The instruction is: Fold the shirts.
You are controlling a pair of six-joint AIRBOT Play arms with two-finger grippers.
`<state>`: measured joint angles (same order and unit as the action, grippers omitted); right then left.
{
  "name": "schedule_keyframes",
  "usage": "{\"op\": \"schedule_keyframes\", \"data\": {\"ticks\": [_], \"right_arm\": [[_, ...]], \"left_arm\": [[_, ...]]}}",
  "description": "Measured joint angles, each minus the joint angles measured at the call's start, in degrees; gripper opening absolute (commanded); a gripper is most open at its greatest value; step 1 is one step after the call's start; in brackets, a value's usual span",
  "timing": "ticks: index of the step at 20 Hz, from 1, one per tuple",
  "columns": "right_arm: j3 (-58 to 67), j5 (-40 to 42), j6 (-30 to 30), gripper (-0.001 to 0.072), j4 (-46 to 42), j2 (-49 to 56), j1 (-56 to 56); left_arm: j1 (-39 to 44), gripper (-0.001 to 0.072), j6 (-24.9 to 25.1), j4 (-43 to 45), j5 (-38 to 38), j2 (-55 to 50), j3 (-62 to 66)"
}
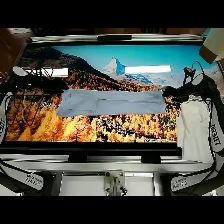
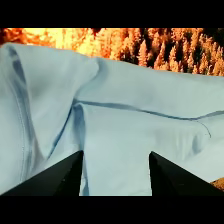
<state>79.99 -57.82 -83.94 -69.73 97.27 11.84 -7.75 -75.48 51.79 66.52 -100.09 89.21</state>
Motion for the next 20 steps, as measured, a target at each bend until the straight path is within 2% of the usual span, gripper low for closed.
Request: {"op": "schedule_keyframes", "data": {"ticks": [6,7,8,10,11,12,13,14,20], "right_arm": [[0.02,-2.62,2.43,0.0659,10.03,4.55,1.22],[0.09,-2.73,2.6,0.0603,11.32,5.11,0.74],[0.15,-2.67,2.69,0.0468,12.17,5.66,0.17],[-0.02,-3.52,2.75,0.0064,12.81,6.47,-1.18],[0.0,-3.96,2.73,0.0067,12.85,6.54,-1.66],[0.13,-4.44,2.89,0.0067,13.14,6.4,-2.08],[0.33,-5.31,3.04,0.0067,13.6,5.9,-2.32],[0.63,-6.49,3.21,0.0067,14.14,4.83,-2.56],[1.6,-15.69,2.84,0.0067,15.19,-9.7,-3.54]], "left_arm": [[0.94,0.0505,0.11,-0.24,2.93,1.27,1.22],[1.29,0.0505,0.59,-0.81,3.43,1.4,1.27],[1.64,0.0505,1.03,-1.57,4.04,1.6,1.31],[2.51,0.0501,1.81,-3.82,4.26,1.86,1.38],[3.19,0.0453,2.14,-5.2,4.59,1.92,1.38],[3.96,0.0289,2.29,-6.27,4.68,2.01,1.38],[4.94,0.0088,2.43,-7.19,4.7,2.03,1.38],[6.19,0.0032,2.54,-7.61,4.72,2.03,1.36],[19.65,0.0031,-0.02,-9.62,3.41,0.74,-0.92]]}}
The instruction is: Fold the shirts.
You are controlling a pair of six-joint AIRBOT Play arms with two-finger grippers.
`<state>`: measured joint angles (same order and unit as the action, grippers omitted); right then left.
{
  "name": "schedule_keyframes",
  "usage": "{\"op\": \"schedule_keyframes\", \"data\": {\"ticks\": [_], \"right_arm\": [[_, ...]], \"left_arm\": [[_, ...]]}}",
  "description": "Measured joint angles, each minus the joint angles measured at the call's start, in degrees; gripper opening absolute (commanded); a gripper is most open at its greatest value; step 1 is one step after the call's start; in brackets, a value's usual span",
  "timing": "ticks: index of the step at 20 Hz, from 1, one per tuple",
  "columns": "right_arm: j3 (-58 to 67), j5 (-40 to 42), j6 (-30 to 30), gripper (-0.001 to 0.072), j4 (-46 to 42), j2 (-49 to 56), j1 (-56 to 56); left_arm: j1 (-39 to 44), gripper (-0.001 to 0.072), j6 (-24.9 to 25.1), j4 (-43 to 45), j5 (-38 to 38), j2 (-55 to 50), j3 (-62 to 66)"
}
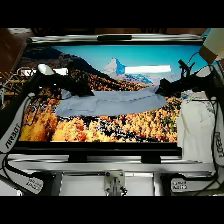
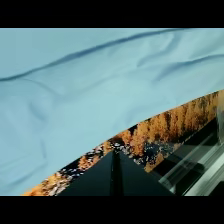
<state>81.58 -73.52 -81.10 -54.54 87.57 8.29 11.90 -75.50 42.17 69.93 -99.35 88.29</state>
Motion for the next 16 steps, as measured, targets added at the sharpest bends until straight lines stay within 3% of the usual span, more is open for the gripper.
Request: {"op": "schedule_keyframes", "data": {"ticks": [4,10,13,16], "right_arm": [[0.13,-6.75,-4.04,0.0067,0.02,-12.98,-2.19],[0.13,-10.62,-11.45,0.0067,0.02,-28.0,-6.27],[0.13,-10.4,-14.03,0.0067,0.39,-30.23,-6.97],[0.15,-7.43,-15.13,0.0067,2.23,-29.49,-7.32]], "left_arm": [[11.19,0.0031,-3.78,-2.19,-9.64,-2.23,-2.05],[23.56,0.0029,-4.83,-14.36,-21.64,-8.13,-1.84],[23.93,0.0028,-4.07,-16.11,-22.99,-8.04,-1.44],[18.84,0.0028,-3.21,-13.03,-21.88,-3.56,-1.25]]}}
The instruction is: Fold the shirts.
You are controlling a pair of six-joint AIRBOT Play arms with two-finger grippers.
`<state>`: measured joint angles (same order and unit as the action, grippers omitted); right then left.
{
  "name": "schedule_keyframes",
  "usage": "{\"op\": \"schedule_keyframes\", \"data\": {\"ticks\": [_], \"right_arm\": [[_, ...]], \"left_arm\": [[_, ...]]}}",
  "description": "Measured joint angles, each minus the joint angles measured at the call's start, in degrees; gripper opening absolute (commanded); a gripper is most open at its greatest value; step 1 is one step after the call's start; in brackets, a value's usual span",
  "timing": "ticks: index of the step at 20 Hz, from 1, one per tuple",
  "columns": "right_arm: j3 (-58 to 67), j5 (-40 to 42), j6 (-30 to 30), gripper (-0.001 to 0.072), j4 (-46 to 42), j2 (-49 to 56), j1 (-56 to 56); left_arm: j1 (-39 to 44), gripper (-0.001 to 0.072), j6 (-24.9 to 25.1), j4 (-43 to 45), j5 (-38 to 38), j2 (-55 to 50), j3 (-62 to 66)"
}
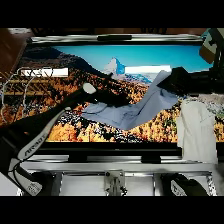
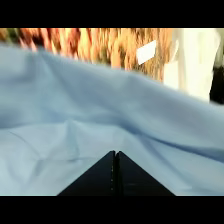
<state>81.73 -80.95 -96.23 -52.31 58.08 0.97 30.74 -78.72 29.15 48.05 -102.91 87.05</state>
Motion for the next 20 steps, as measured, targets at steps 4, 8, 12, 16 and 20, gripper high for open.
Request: {"op": "schedule_keyframes", "data": {"ticks": [4,8,12,16,20], "right_arm": [[0.0,7.93,-0.24,0.0067,2.78,6.21,-5.09],[-0.02,19.8,-0.22,0.0067,3.61,17.05,-16.41],[-0.02,32.48,-0.28,0.0538,6.27,29.4,-25.92],[-0.02,34.99,1.33,0.0538,9.16,34.49,-27.08],[0.04,26.82,0.59,0.054,1.16,31.67,-21.14]], "left_arm": [[-13.05,0.0028,0.33,7.5,5.27,10.1,0.04],[-28.5,0.0029,0.42,11.58,11.28,20.7,0.04],[-38.99,0.003,0.68,13.14,17.53,28.0,-0.02],[-42.51,0.003,1.53,14.38,21.55,30.84,-0.46],[-42.86,0.003,2.93,14.82,22.88,31.58,-2.58]]}}
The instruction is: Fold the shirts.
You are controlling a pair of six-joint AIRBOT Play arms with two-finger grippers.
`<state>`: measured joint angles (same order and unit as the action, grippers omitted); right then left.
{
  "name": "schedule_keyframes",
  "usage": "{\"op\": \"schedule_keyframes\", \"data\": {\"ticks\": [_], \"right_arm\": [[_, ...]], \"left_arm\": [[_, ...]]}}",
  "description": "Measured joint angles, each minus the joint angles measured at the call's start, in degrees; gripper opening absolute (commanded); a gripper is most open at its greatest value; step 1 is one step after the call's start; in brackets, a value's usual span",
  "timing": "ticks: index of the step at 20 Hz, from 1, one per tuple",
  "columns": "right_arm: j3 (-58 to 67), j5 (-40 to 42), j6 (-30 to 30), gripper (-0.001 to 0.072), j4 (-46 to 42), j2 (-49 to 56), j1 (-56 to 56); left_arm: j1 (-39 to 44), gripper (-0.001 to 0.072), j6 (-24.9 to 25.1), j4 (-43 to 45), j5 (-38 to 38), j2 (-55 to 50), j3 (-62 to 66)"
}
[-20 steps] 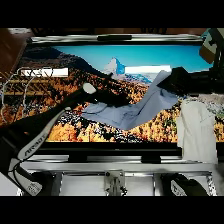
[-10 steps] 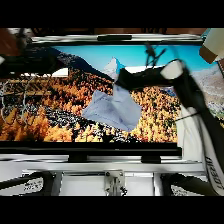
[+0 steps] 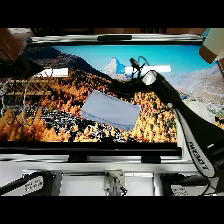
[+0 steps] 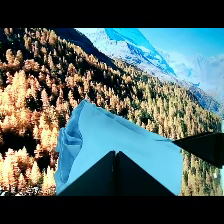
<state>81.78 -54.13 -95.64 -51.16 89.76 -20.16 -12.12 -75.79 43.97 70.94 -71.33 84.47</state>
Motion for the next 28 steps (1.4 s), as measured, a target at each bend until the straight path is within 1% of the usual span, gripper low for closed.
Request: {"op": "schedule_keyframes", "data": {"ticks": [3,4,6,7,8,11,14,15,17,18,20,22,23,25,28], "right_arm": [[-0.79,-13.6,-3.1,0.0541,-14.16,-2.43,6.14],[-1.97,-17.81,-3.89,0.0542,-17.64,-2.84,8.11],[-5.77,-21.77,-4.66,0.0542,-19.45,-3.32,10.51],[-8.02,-21.44,-4.72,0.0581,-18.6,-3.5,11.06],[-10.62,-19.91,-4.79,0.0661,-17.35,-3.52,11.39],[-16.46,-14.21,-4.72,0.0661,-13.44,-2.91,10.69],[-19.06,-8.61,-3.65,0.0659,-8.55,-0.39,9.79],[-19.47,-7.26,-2.99,0.0556,-6.25,0.52,9.31],[-20.0,-4.76,-2.05,0.0101,-2.47,2.21,8.57],[-20.2,-3.34,-1.36,0.0068,-0.66,2.99,8.26],[-19.98,-1.25,2.08,0.0067,3.91,3.72,8.15],[-18.23,-0.13,6.97,0.0067,8.31,3.48,9.44],[-16.87,0.15,8.81,0.0067,9.38,2.93,10.71],[-13.55,0.17,10.88,0.0067,10.43,1.05,14.64],[-8.81,-2.19,10.58,0.0067,8.04,-3.21,23.21]], "left_arm": [[0.02,0.003,1.01,0.15,0.42,0.2,-1.68],[0.02,0.003,1.16,0.17,0.46,0.22,-2.08],[0.0,0.003,1.73,0.22,0.52,0.26,-2.64],[0.0,0.003,2.03,0.22,0.59,0.28,-2.82],[0.0,0.003,2.21,0.2,0.61,0.28,-2.93],[0.0,0.003,2.51,0.22,0.63,0.28,-3.17],[0.0,0.003,2.62,0.22,0.66,0.28,-3.23],[0.02,0.003,2.64,0.24,0.66,0.28,-3.23],[0.0,0.003,2.69,0.22,0.68,0.28,-3.23],[0.0,0.003,2.69,0.22,0.68,0.28,-3.23],[0.0,0.003,2.69,0.2,0.7,0.28,-3.23],[0.02,0.003,2.69,0.22,0.72,0.31,-3.23],[0.0,0.003,2.69,0.22,0.72,0.28,-3.23],[0.0,0.003,2.69,0.22,0.74,0.28,-3.23],[0.02,0.003,2.69,0.22,0.79,0.28,-3.23]]}}
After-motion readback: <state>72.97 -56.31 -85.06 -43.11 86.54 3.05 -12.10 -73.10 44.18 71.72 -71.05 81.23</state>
